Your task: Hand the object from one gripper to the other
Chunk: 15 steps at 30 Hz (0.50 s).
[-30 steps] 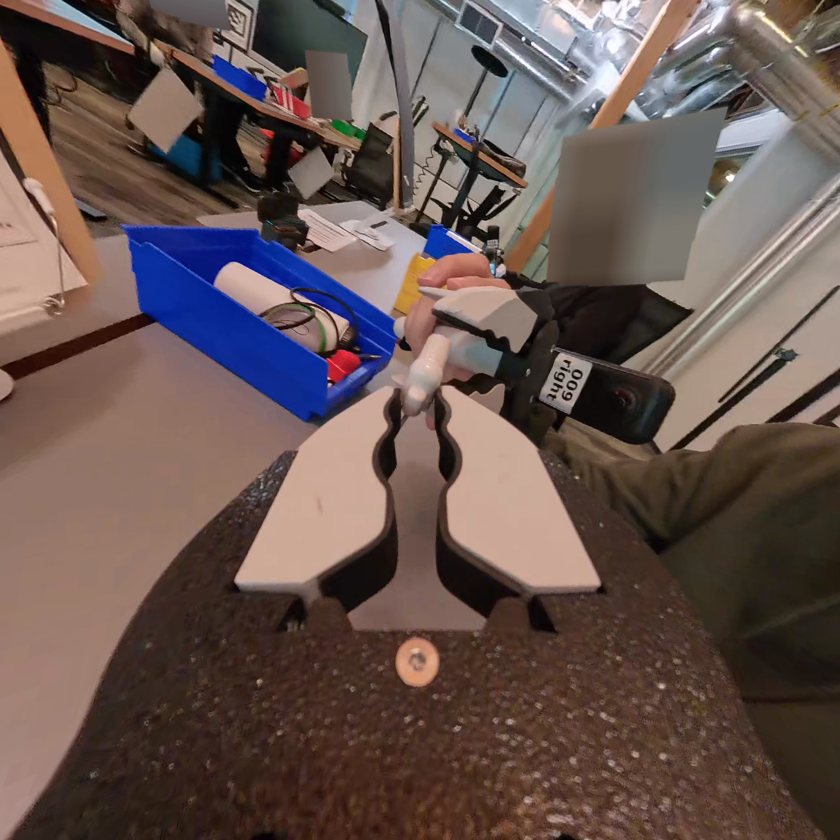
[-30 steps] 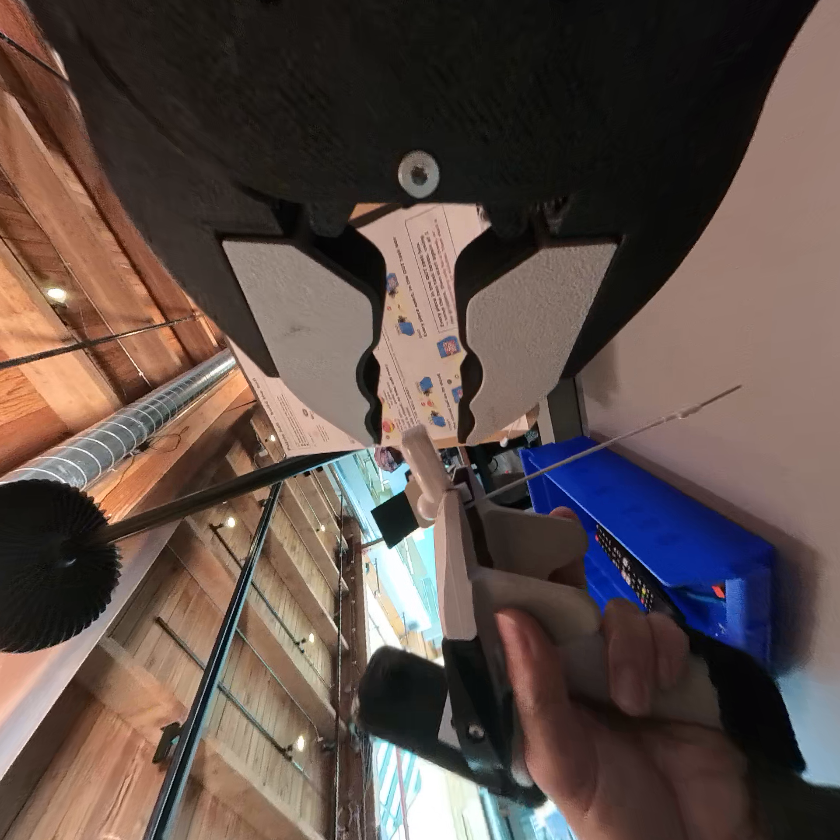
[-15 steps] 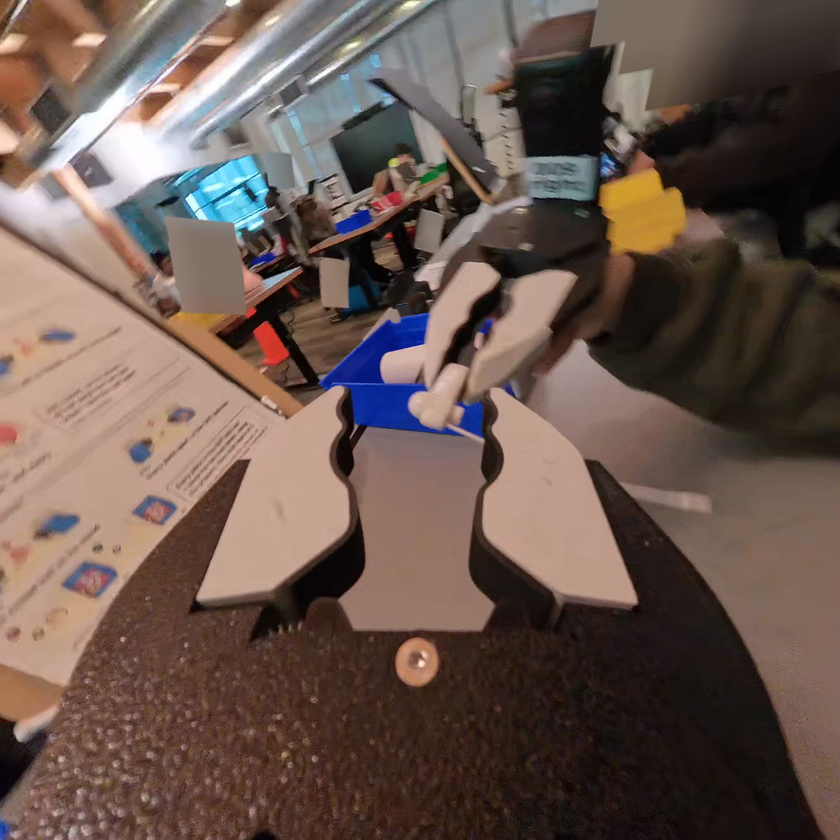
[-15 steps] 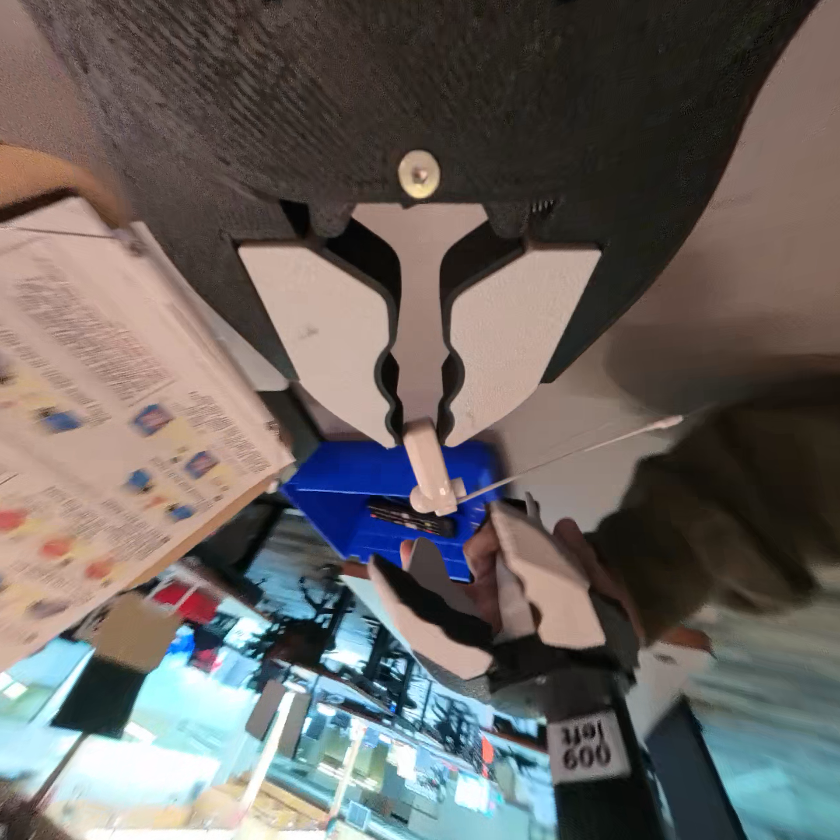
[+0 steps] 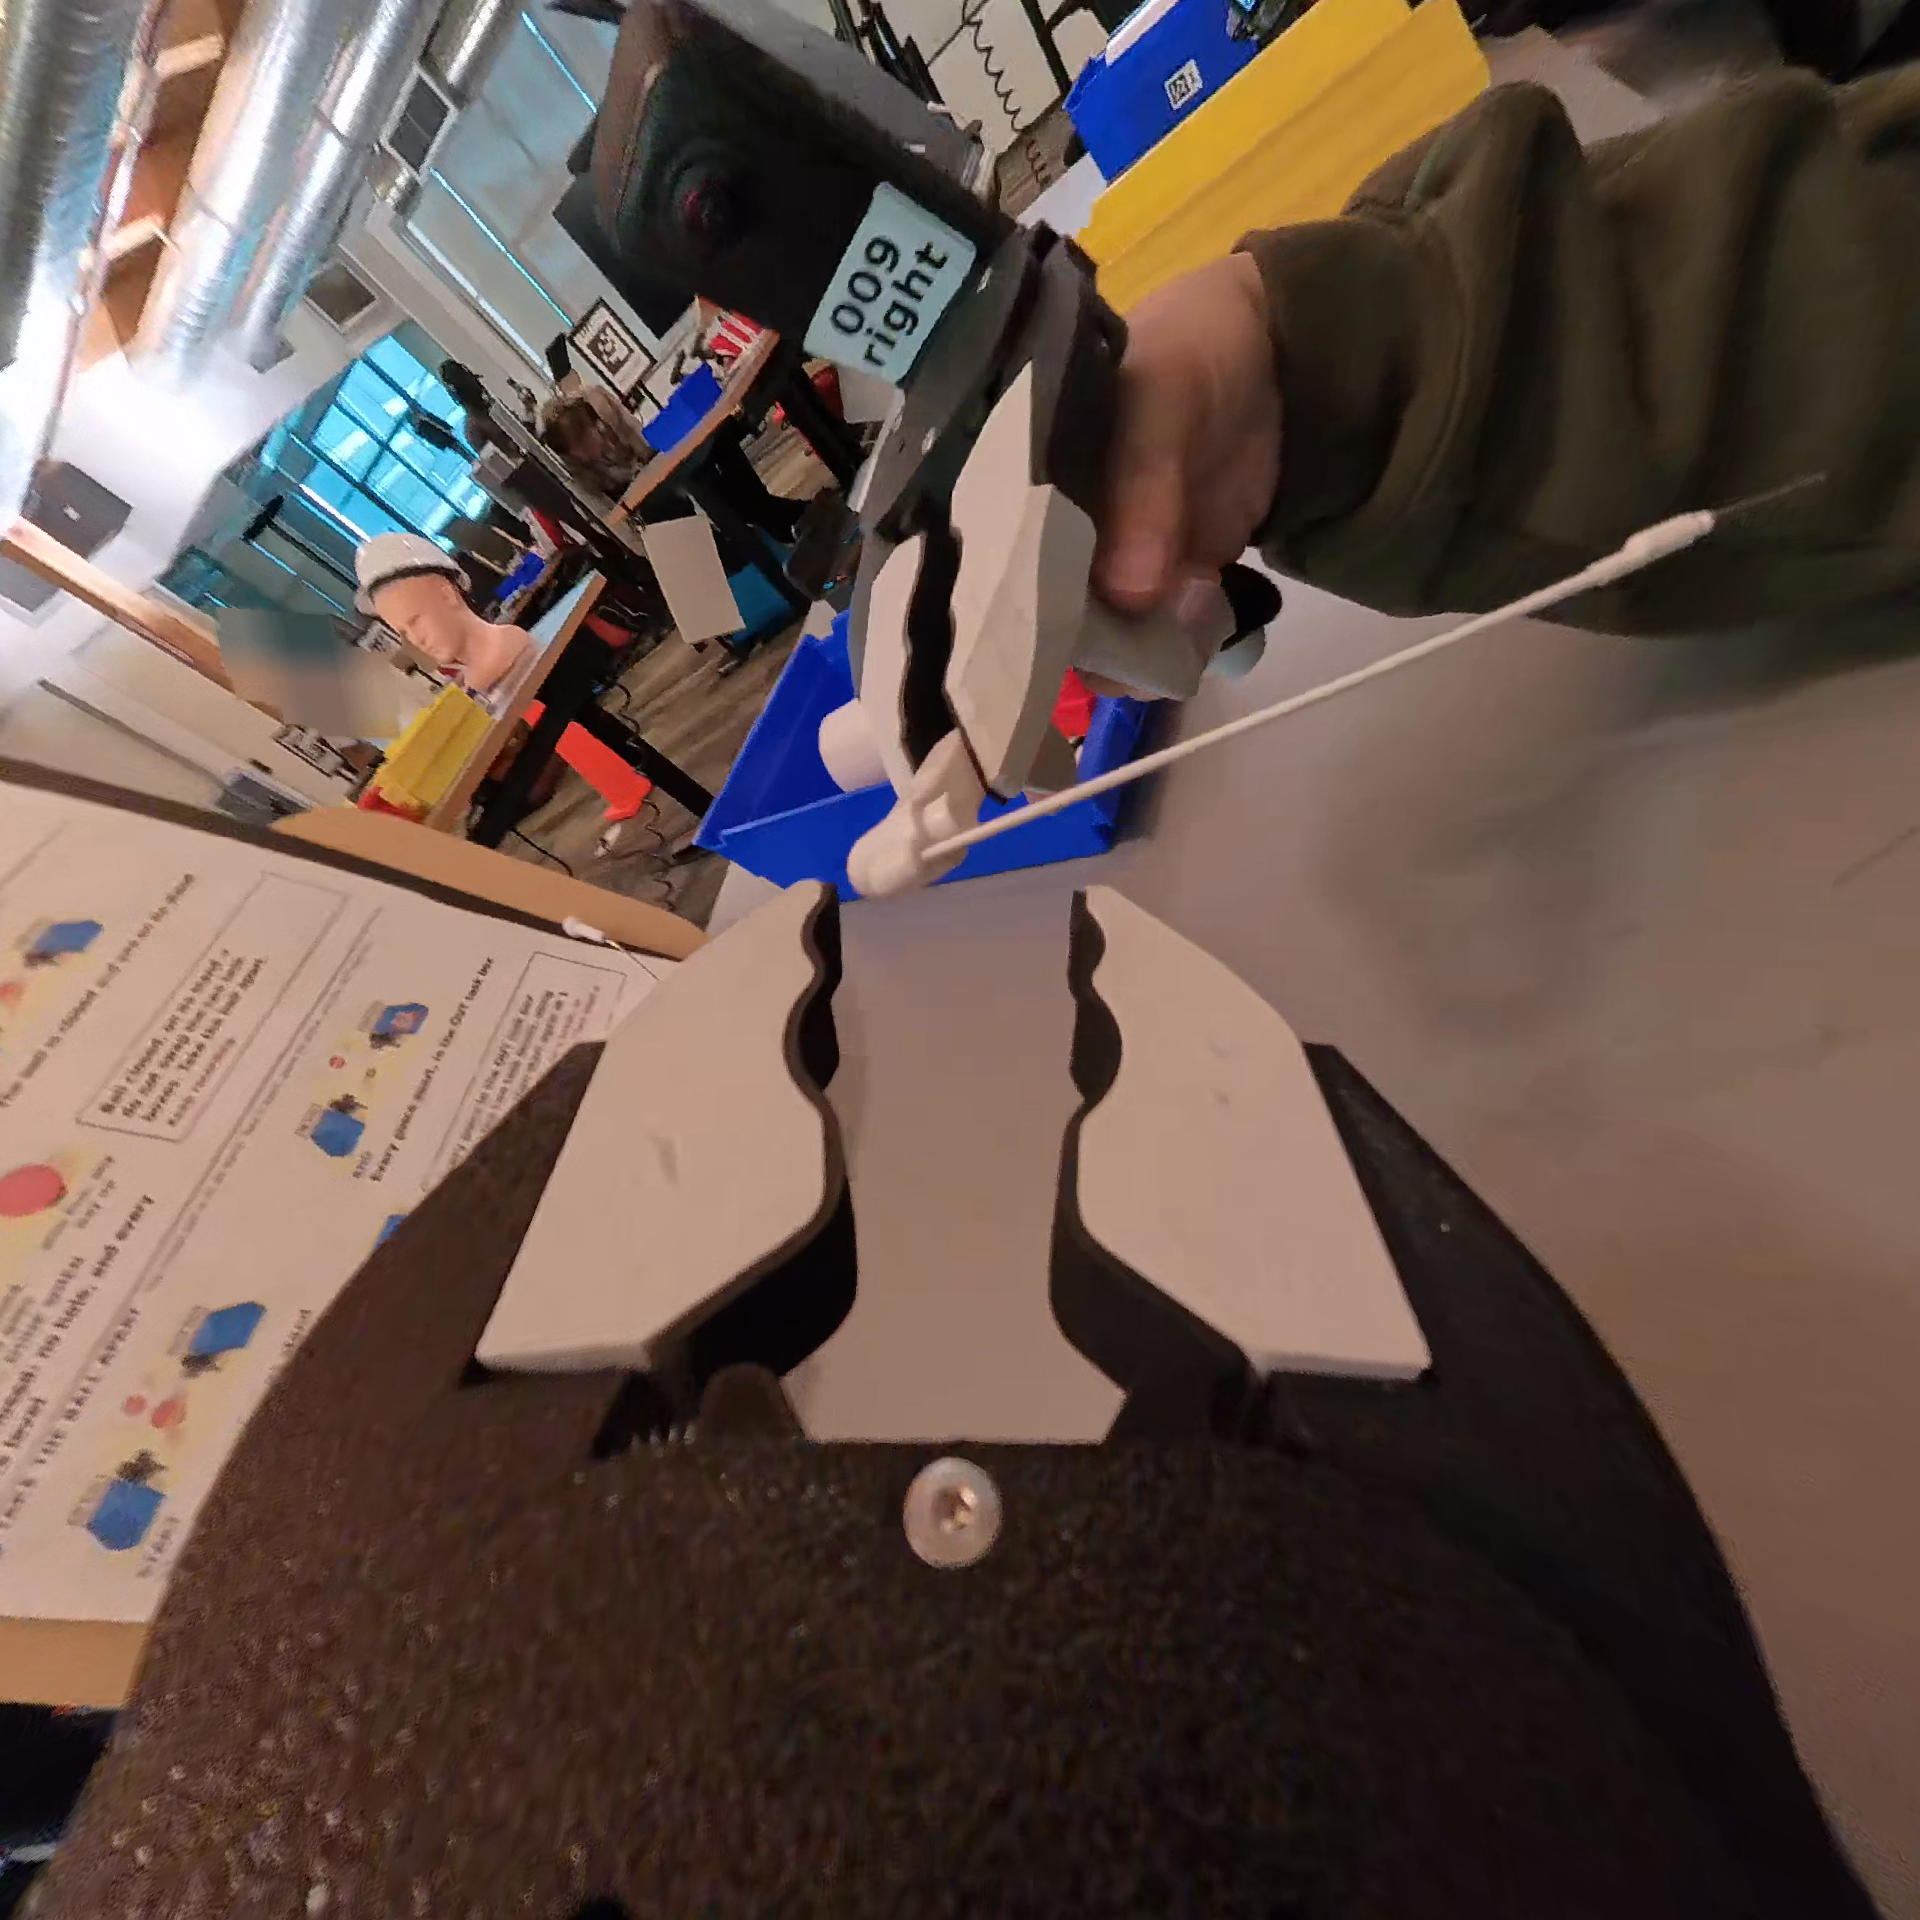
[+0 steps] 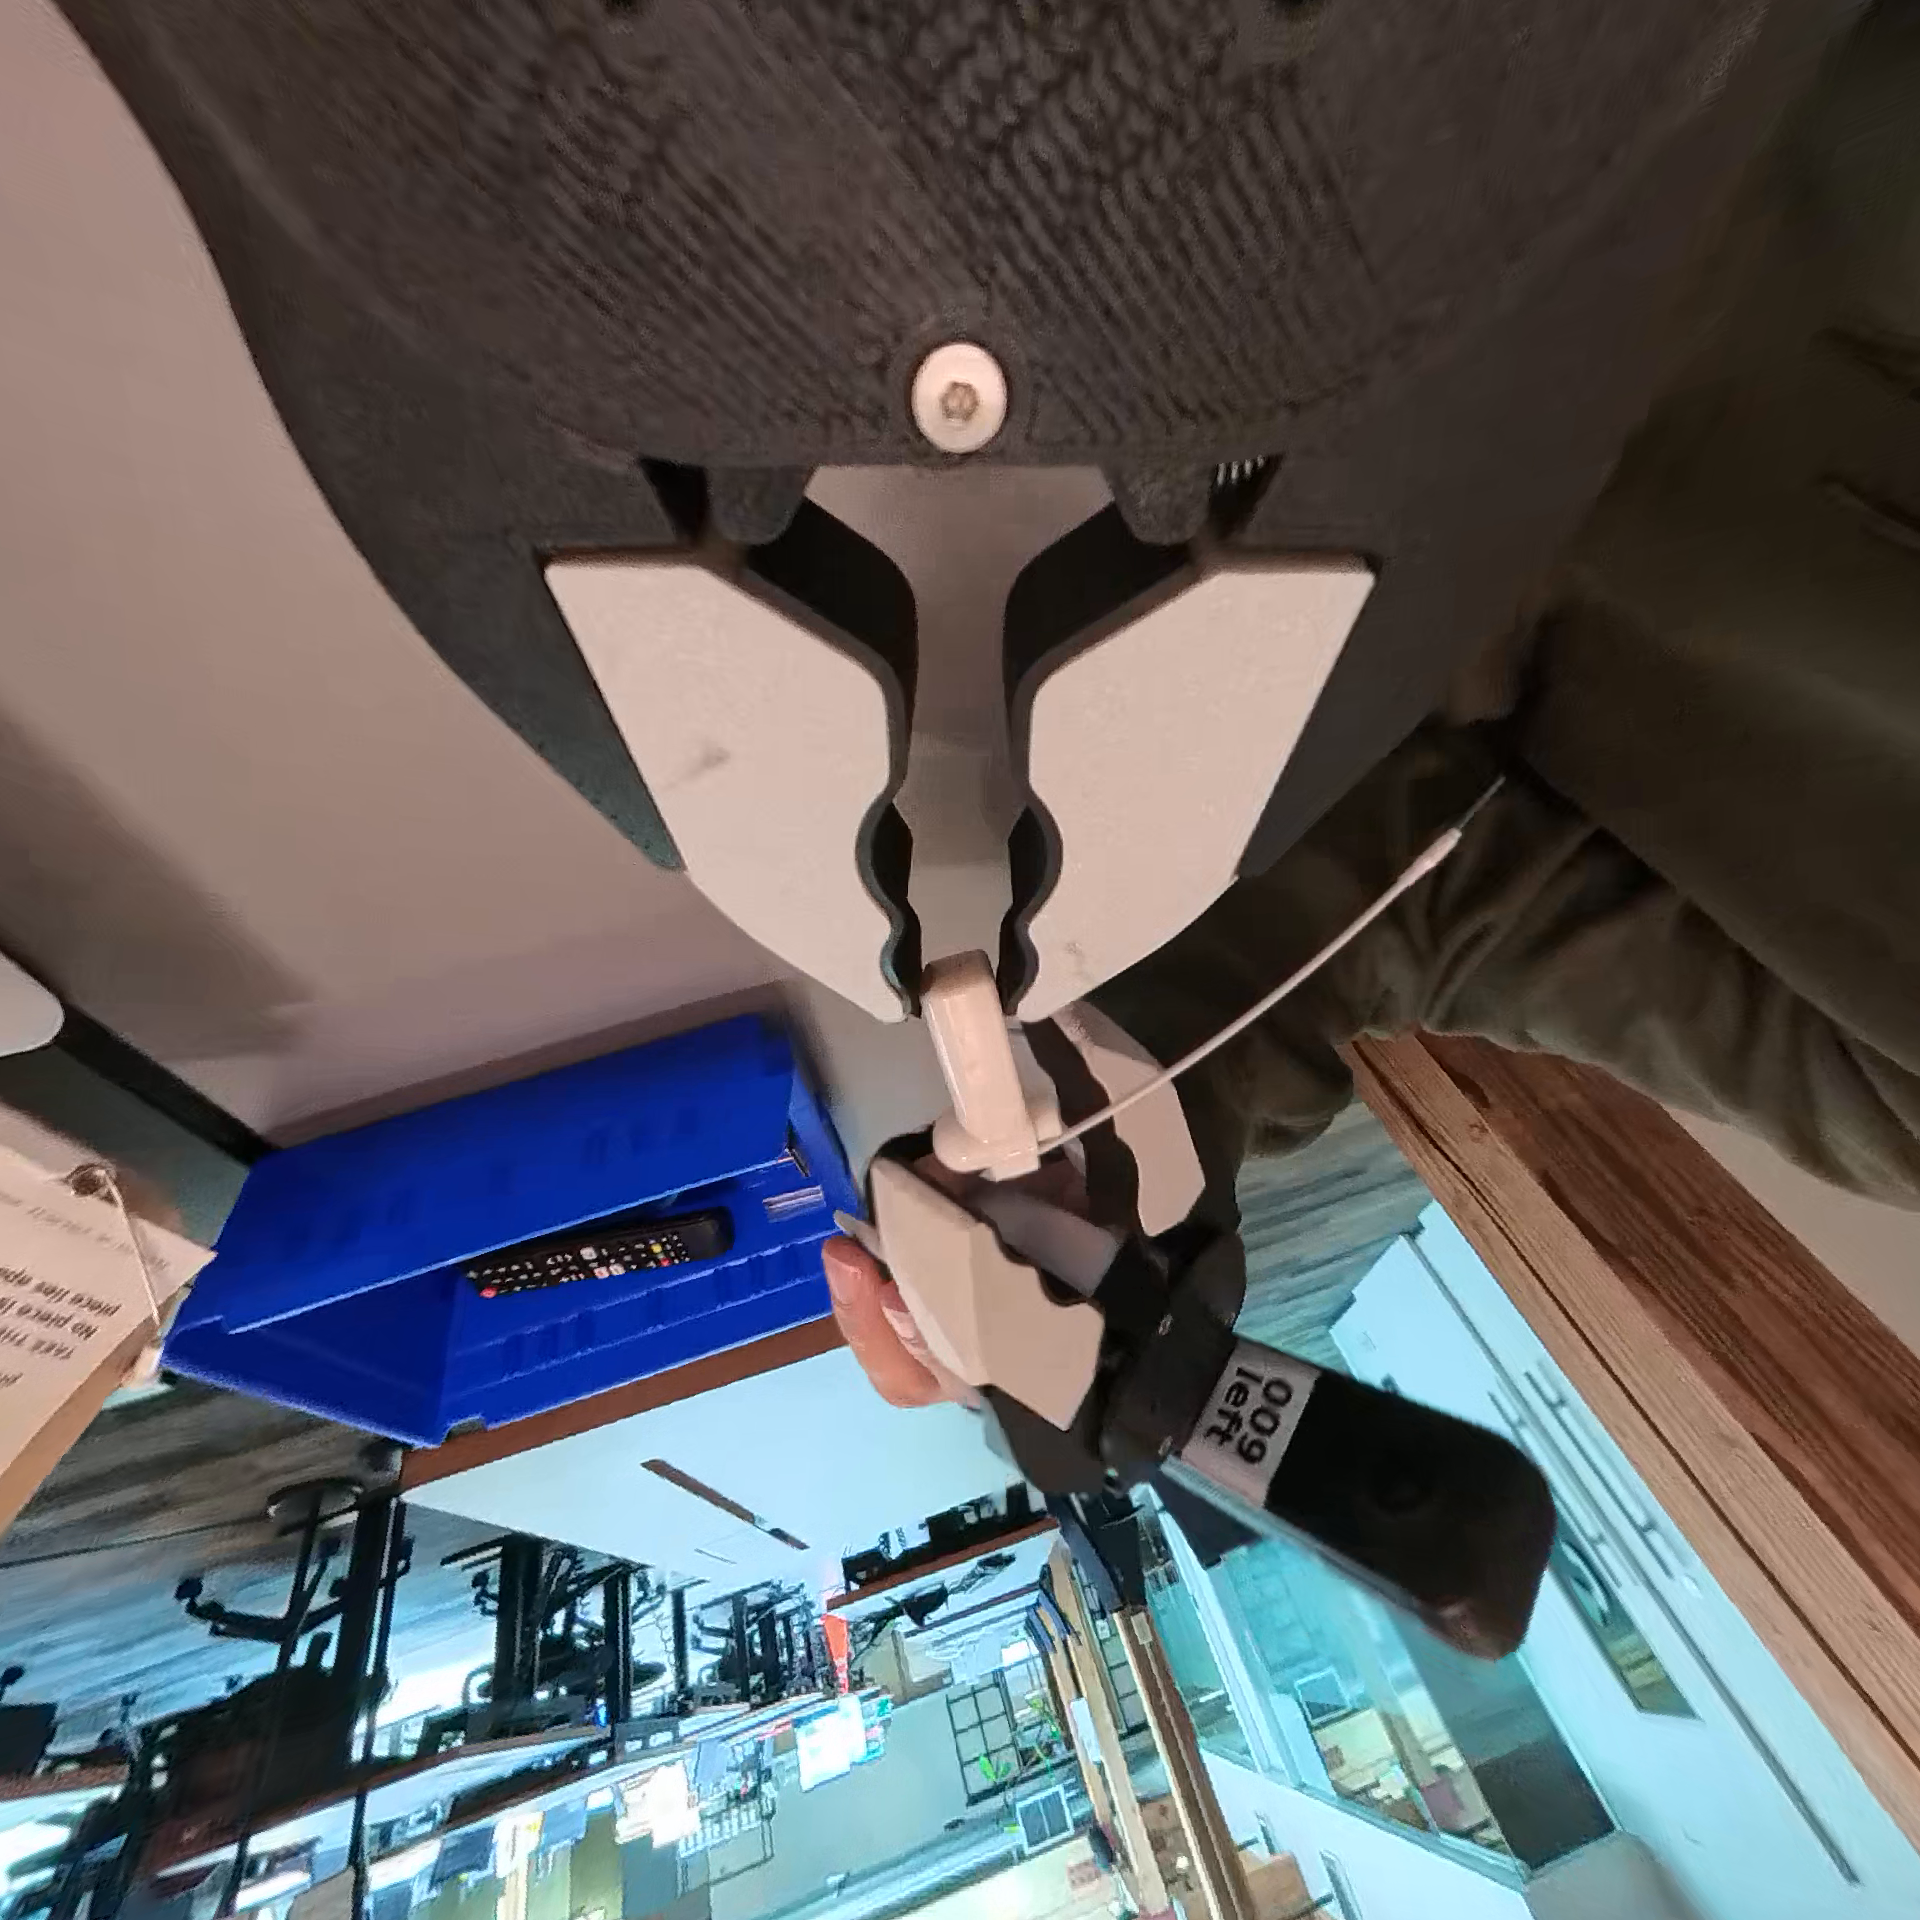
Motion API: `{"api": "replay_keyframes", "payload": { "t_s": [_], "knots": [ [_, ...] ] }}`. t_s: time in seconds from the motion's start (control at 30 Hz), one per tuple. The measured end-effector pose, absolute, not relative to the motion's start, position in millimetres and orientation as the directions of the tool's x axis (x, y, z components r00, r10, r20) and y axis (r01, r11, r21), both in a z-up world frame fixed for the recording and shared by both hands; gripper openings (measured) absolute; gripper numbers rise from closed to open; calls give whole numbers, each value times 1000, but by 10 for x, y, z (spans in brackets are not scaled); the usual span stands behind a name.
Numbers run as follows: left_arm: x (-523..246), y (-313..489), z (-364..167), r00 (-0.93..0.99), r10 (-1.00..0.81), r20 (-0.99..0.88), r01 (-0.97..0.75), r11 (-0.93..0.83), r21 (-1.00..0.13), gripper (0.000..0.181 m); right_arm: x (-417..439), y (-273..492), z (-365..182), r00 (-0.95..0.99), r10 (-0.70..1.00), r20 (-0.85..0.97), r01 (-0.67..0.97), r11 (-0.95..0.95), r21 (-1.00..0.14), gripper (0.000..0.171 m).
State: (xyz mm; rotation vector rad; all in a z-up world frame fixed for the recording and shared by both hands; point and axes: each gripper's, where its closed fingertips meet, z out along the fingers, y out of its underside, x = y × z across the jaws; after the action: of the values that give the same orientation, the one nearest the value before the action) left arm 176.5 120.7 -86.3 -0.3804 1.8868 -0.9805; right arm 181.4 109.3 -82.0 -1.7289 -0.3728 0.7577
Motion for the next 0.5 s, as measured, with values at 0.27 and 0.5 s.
{"api": "replay_keyframes", "payload": {
  "t_s": [0.27, 0.5],
  "knots": [
    [1796, 1253, -804, -518, -695, -498, 70, 546, -835, 19, 1804, 1107, -811, 754, 608, -250, -107, -262, -959, 14],
    [1781, 1355, -647, -563, -826, -36, -112, 120, -986, 18, 2016, 1180, -658, 846, 403, 350, 350, 76, -934, 35]
  ]
}}
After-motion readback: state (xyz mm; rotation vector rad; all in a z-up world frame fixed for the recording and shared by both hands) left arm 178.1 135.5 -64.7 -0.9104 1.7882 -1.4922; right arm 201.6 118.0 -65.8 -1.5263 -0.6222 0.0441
